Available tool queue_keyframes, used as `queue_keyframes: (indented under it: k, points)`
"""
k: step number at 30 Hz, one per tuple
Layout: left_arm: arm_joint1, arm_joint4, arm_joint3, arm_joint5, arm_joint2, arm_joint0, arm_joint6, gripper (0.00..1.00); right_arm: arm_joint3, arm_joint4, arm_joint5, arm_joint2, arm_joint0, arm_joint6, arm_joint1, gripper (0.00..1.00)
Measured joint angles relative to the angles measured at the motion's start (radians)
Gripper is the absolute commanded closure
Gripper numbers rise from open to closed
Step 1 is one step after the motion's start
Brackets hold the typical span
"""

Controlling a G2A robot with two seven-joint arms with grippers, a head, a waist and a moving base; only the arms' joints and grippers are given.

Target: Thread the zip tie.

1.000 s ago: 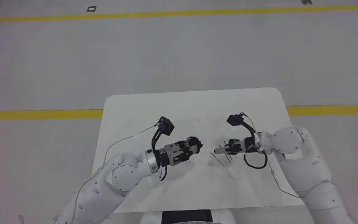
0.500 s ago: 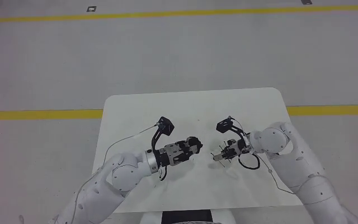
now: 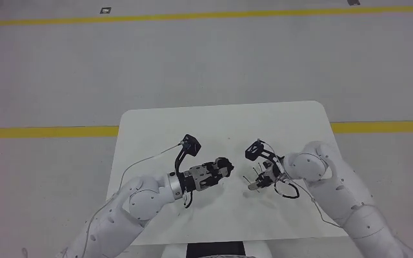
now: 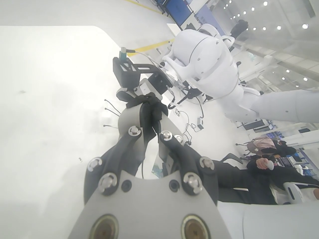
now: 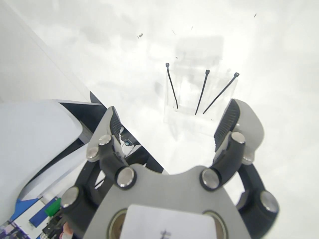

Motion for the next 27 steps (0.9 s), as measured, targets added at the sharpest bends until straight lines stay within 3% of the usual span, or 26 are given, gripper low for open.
queue_keyframes:
  k: [4,9,19,27]
  points:
    - [0.0,0.0,0.0,0.0,0.0,0.0,0.0,1.0,0.032,-0.056,-0.032,-0.092,0.048,0.0,0.021,0.0]
    - [0.0,0.0,0.0,0.0,0.0,0.0,0.0,1.0,0.034,-0.079,-0.02,-0.167,0.088,0.0,0.04,0.0]
    - [0.0,0.0,0.0,0.0,0.0,0.0,0.0,1.0,0.03,-0.085,-0.018,-0.159,0.073,-0.048,0.042,0.0]
    - [0.0,0.0,0.0,0.0,0.0,0.0,0.0,1.0,-0.028,-0.023,0.031,-0.099,0.026,-0.082,0.057,0.0]
